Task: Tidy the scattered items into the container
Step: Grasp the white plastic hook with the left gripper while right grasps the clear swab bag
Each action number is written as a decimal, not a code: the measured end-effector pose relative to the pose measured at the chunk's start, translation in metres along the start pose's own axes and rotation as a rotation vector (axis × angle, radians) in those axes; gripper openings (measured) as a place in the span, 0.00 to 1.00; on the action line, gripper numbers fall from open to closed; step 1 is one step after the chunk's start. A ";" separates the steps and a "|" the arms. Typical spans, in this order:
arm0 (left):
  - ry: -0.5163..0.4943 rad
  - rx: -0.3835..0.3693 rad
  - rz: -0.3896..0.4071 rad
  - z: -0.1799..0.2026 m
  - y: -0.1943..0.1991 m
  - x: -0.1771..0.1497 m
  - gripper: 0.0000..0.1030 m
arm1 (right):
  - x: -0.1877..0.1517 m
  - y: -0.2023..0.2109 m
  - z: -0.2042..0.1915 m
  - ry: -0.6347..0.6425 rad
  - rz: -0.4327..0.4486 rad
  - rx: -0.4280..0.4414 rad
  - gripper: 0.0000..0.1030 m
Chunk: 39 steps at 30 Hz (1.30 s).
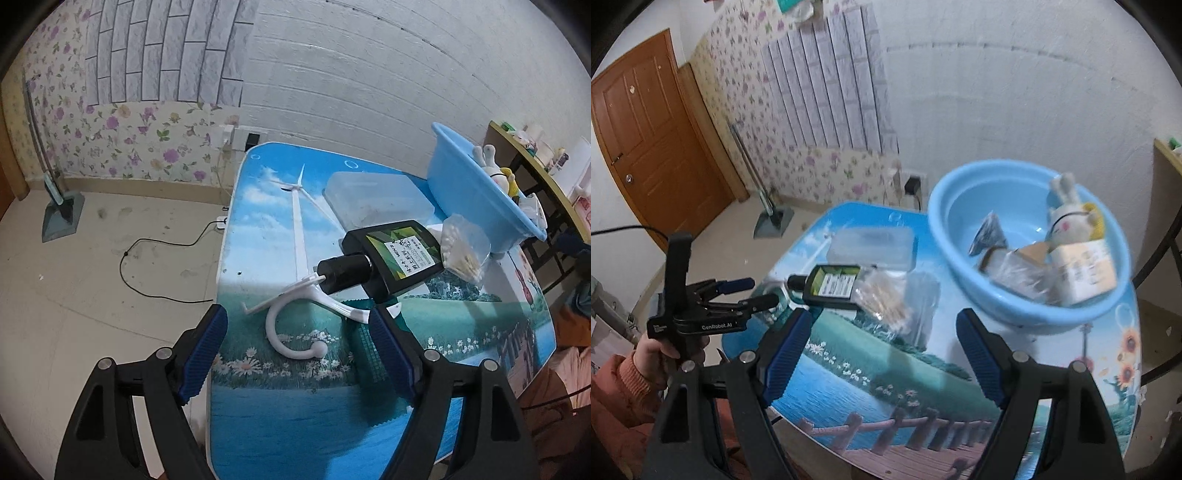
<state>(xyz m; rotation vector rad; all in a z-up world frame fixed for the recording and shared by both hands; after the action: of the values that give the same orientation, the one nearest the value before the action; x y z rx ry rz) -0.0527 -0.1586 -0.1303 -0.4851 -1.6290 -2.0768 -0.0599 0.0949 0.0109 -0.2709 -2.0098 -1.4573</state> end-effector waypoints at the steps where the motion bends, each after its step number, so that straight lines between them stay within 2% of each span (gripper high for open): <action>1: -0.003 -0.004 -0.002 -0.001 -0.002 0.001 0.76 | 0.001 -0.005 -0.001 0.003 -0.011 -0.003 0.79; 9: -0.062 -0.006 -0.007 -0.002 -0.011 0.005 0.76 | 0.003 -0.045 -0.006 0.011 -0.104 -0.035 0.80; 17: -0.140 0.005 0.013 0.000 -0.015 0.007 0.67 | 0.006 -0.074 -0.004 -0.020 -0.151 -0.056 0.80; 23: -0.161 0.002 0.028 -0.001 -0.016 0.010 0.55 | 0.011 -0.088 -0.006 -0.030 -0.173 -0.054 0.80; 25: -0.165 0.018 0.033 -0.004 -0.016 0.011 0.40 | 0.012 -0.095 -0.006 -0.031 -0.183 -0.056 0.80; 27: -0.176 0.029 0.036 -0.006 -0.017 0.012 0.34 | 0.013 -0.103 -0.006 -0.037 -0.192 -0.063 0.80; 31: -0.208 0.041 0.037 -0.005 -0.016 0.010 0.30 | 0.014 -0.112 -0.005 -0.050 -0.205 -0.056 0.79; 34: -0.217 0.048 0.037 -0.004 -0.015 0.009 0.28 | 0.013 -0.114 -0.002 -0.050 -0.210 -0.054 0.64; 36: -0.211 0.041 0.036 -0.005 -0.013 0.009 0.27 | 0.012 -0.114 -0.001 -0.056 -0.207 -0.046 0.59; 38: -0.207 0.038 0.035 -0.005 -0.012 0.007 0.26 | 0.012 -0.112 0.000 -0.058 -0.207 -0.051 0.47; 39: -0.205 0.038 0.035 -0.005 -0.012 0.006 0.25 | 0.011 -0.111 0.001 -0.056 -0.207 -0.046 0.45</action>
<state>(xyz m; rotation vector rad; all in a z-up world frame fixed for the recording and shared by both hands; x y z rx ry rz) -0.0646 -0.1620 -0.1375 -0.7290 -1.7567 -2.0224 -0.1246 0.0529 -0.0690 -0.1263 -2.1019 -1.6406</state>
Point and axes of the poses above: each gripper's, at about its wrist camera, not at the fingertips, and y roughly against the way its jaws point, z to its right, x to its top, the point moved 1 cm from there along -y, roughly the way its jaws point, and after that the axes turned 3 degrees about -z, right-handed, at the moved point
